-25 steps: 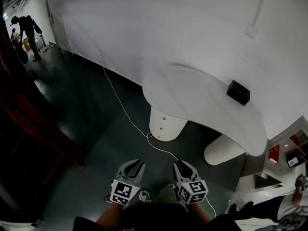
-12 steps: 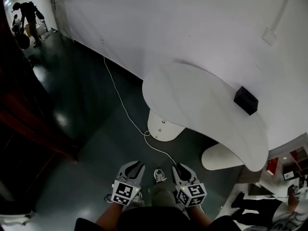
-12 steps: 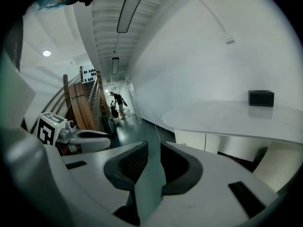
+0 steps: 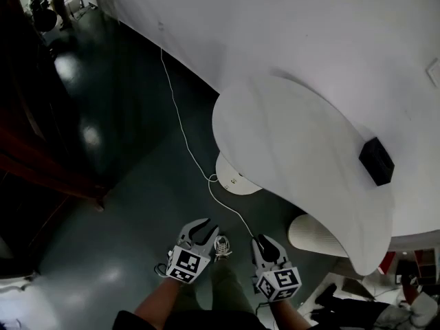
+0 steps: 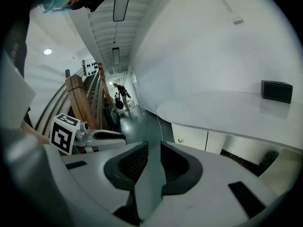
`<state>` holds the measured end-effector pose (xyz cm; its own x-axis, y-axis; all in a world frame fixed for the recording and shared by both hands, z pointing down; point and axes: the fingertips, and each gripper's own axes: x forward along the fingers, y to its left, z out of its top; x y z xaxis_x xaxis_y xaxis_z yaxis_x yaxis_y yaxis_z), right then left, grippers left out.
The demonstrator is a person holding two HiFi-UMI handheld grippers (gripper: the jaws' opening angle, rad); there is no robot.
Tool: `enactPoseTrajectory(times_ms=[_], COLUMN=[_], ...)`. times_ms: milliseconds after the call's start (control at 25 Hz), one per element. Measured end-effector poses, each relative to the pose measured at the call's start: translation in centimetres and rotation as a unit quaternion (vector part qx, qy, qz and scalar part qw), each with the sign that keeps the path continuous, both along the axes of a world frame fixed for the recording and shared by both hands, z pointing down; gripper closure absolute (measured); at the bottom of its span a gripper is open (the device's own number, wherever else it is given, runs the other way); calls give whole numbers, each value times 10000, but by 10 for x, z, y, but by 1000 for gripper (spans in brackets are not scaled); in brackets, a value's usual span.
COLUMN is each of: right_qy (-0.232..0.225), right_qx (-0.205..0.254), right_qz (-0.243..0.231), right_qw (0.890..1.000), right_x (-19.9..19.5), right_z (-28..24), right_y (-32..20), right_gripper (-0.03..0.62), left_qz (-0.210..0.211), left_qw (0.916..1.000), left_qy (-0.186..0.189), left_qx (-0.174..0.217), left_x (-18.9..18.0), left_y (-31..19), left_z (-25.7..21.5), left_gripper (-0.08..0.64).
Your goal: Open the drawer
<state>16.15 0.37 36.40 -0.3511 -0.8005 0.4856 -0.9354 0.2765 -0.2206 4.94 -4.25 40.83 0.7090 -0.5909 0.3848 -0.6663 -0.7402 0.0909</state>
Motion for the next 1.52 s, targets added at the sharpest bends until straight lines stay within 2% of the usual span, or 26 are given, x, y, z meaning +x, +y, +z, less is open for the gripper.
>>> enactPoseTrajectory(times_ms=[200,640,960,1520], right_qy=[44,111,166,173], right_qx=[-219,-440,-536,-825], right_qz=[-72,-312,-473,-559], right_qw=[9997,9985,9973,9949], right_x=[13,21,28,39], right_z=[32,91,114,151], right_y=[-11,-26,-40,-39], right_gripper=[525,525,525,525], left_qz=[-204,-433,-384,-352], left_qw=[9994,9984,9987,9986], left_qy=[62,261,311,383], left_qx=[-269,-242,-137,-50], left_x=[23,54,81,119], left_y=[-26,-96,-133,-164], left_z=[50,114,142,180], left_gripper=[460,430,403,386])
